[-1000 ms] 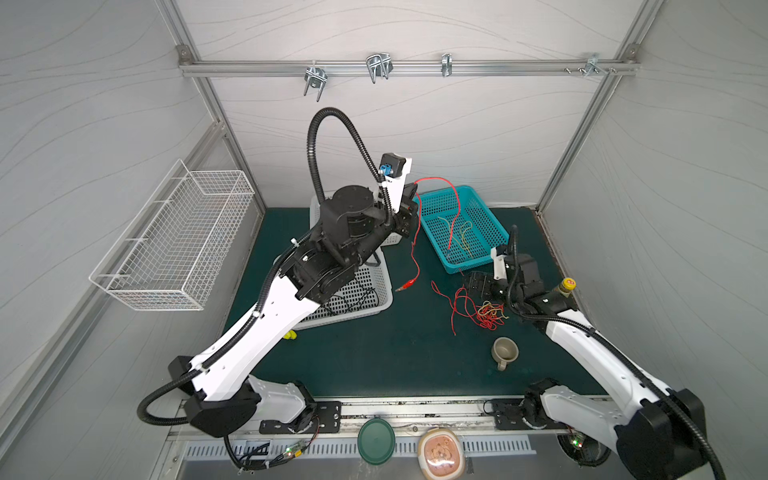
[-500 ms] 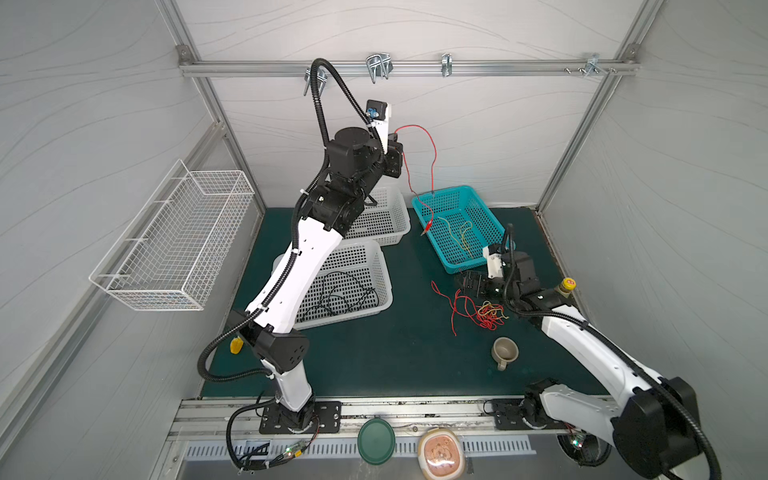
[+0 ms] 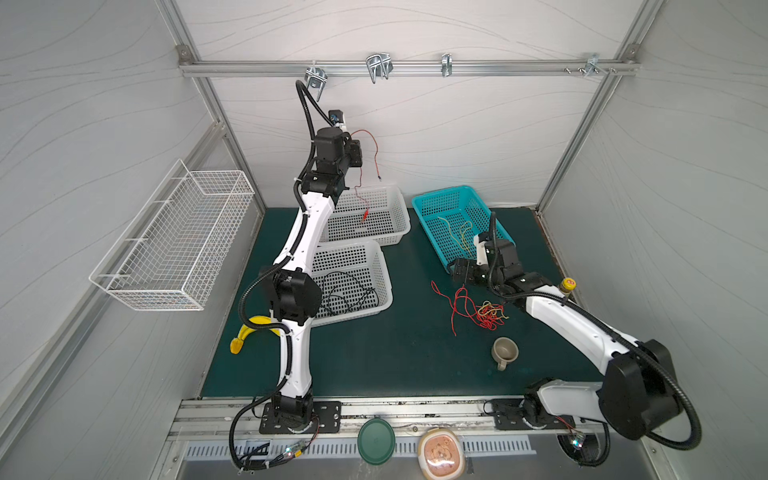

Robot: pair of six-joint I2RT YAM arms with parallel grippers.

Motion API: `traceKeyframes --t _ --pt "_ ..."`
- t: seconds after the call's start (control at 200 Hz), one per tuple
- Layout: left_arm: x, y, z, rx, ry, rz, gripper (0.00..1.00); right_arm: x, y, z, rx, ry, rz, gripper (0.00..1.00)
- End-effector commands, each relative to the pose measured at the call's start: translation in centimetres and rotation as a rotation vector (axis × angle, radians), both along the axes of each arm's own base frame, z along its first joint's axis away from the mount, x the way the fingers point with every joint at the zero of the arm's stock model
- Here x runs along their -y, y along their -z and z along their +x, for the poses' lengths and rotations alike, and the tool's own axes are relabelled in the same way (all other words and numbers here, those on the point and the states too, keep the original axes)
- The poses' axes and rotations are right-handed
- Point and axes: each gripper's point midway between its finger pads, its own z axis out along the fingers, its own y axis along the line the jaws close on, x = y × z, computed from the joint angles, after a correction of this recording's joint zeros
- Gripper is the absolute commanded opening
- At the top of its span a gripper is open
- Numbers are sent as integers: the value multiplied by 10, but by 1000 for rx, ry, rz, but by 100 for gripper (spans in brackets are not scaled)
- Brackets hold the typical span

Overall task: Untangle the cables
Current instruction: 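Lower the red wire into the farther white basket and open the left gripper, then reach both grippers back to the red and yellow wire tangle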

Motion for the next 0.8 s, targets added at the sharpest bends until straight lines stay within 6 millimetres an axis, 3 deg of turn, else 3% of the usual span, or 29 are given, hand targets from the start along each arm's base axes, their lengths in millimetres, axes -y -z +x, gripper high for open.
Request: traceKeyframes --t 0.0,0.165,0.44,0.53,0.665,0.795 --pt "15 19 3 -22 59 34 0 -3 -6 16 16 35 -14 99" --pt "11 96 10 -189 41 98 0 -8 -6 33 15 45 -40 99" --pt "-10 199 12 -451 -44 164 0 -9 -2 58 -11 83 -108 99" --pt "-19 221 11 -513 -65 163 0 -7 -4 62 -4 101 -119 99" --pt "-23 237 8 -560 -72 163 0 3 -8 63 4 139 -151 99" --pt "-23 248 3 -592 -68 165 10 17 -5 62 -25 179 -195 99"
